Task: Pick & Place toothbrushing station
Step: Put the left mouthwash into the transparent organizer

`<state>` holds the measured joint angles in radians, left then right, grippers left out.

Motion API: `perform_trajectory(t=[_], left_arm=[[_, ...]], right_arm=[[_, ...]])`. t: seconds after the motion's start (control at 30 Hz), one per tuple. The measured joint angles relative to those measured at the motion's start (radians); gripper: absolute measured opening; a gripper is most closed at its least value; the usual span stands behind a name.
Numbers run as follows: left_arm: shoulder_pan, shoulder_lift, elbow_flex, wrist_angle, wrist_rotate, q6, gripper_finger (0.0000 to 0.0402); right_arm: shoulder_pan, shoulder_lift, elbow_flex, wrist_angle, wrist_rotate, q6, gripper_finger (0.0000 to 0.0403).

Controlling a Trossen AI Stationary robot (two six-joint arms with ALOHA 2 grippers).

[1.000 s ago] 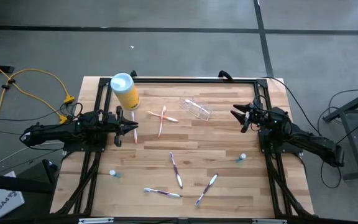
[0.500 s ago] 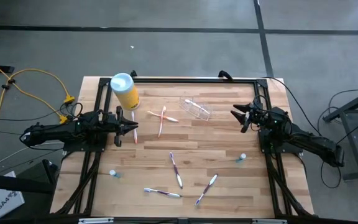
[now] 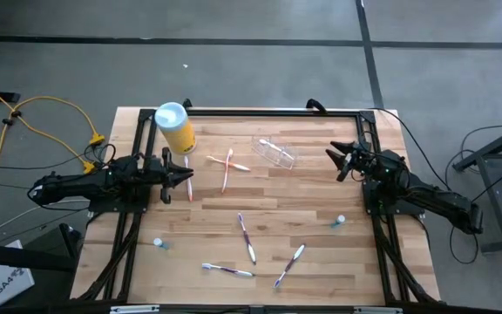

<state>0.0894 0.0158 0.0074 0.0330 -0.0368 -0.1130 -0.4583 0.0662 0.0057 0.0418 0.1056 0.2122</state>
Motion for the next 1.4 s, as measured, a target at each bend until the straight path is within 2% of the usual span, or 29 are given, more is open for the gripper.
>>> perform_trajectory(t=[0.37,0.57,0.7,0.87,1.1,1.27,1.4], left_arm=[[-0.001,0.000,0.000,0.006,0.018,-0.017,0.0047],[-0.001,0.000,0.000,0.032,0.023,-0.029,0.0047],[-0.001,0.000,0.000,0.109,0.024,-0.151,0.0047],[-0.001,0.022,0.000,0.110,0.013,-0.200,0.0047],[0.001,0.197,0.057,0.103,-0.024,-0.255,0.0047],[-0.013,0.397,0.164,0.105,-0.025,-0.247,0.0047],[-0.032,0.557,0.286,0.001,-0.027,-0.220,0.0047]], right_arm=[[0.000,0.000,0.000,0.022,-0.017,0.004,0.0174],[0.000,0.000,0.000,0.067,-0.147,0.037,0.0174],[0.000,0.000,0.000,0.144,-0.254,0.056,0.0174],[0.001,0.032,0.006,0.180,-0.270,0.048,0.0174],[0.001,0.177,0.050,0.186,-0.263,-0.022,0.0174],[0.001,0.232,0.057,0.224,-0.245,-0.056,0.0174],[0.001,0.247,0.057,0.210,-0.246,-0.052,0.0174]])
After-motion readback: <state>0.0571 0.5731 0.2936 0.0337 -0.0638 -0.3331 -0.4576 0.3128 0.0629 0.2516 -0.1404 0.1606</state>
